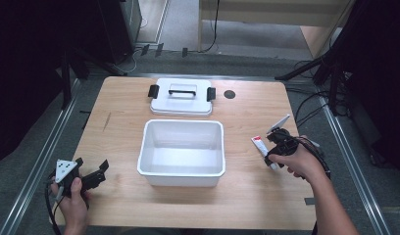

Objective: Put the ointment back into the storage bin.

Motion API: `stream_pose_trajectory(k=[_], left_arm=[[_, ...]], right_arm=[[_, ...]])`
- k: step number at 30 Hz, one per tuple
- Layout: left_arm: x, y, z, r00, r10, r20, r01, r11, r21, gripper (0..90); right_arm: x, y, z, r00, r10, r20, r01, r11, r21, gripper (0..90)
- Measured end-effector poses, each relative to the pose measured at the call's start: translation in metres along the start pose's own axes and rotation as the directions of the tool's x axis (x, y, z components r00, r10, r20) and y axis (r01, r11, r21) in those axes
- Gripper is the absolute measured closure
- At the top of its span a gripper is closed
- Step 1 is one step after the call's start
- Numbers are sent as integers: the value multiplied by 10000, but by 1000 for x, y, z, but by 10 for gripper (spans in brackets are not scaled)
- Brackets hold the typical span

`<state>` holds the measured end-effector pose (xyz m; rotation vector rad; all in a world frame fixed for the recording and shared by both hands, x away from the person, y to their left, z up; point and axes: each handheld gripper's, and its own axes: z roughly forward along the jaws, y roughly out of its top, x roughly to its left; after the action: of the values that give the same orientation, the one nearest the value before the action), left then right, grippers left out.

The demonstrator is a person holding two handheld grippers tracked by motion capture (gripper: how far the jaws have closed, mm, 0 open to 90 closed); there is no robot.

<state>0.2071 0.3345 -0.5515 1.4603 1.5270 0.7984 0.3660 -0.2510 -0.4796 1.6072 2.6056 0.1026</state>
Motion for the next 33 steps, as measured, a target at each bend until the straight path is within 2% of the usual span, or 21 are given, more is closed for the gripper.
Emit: stream_pose_trajectory(k=[3, 7, 11, 15, 19, 23, 33], left_arm=[[0, 0, 0, 10000, -23, 18, 23, 10000, 5, 57], [0, 0, 0, 10000, -26, 29, 26, 10000, 32, 57], [1, 0, 1, 9999, -55, 90, 55, 10000, 32, 57], [1, 0, 1, 10000, -31, 93, 30, 10000, 92, 57], [1, 0, 1, 9999, -27, 99, 26, 10000, 92, 57], [1, 0, 1, 9999, -41, 105, 40, 10000, 70, 57], [1, 1, 1, 9999, -58, 117, 56, 9999, 132, 57]], right_arm=[[3, 9, 4, 9998, -138, 160, 133, 9995, 296, 481], [4, 19, 10, 9991, -221, 369, 207, 9990, 397, 535], [2, 22, 16, 9997, -218, 107, 211, 9979, 611, 566], [3, 23, 20, 9997, -226, 120, 215, 9964, 822, 635], [4, 24, 22, 9999, -11, 122, -1, 9947, 1025, 691], [2, 24, 25, 9990, 434, -40, -428, 9940, 1005, 707], [3, 22, 25, 9987, 471, -216, -454, 9960, 770, 725]])
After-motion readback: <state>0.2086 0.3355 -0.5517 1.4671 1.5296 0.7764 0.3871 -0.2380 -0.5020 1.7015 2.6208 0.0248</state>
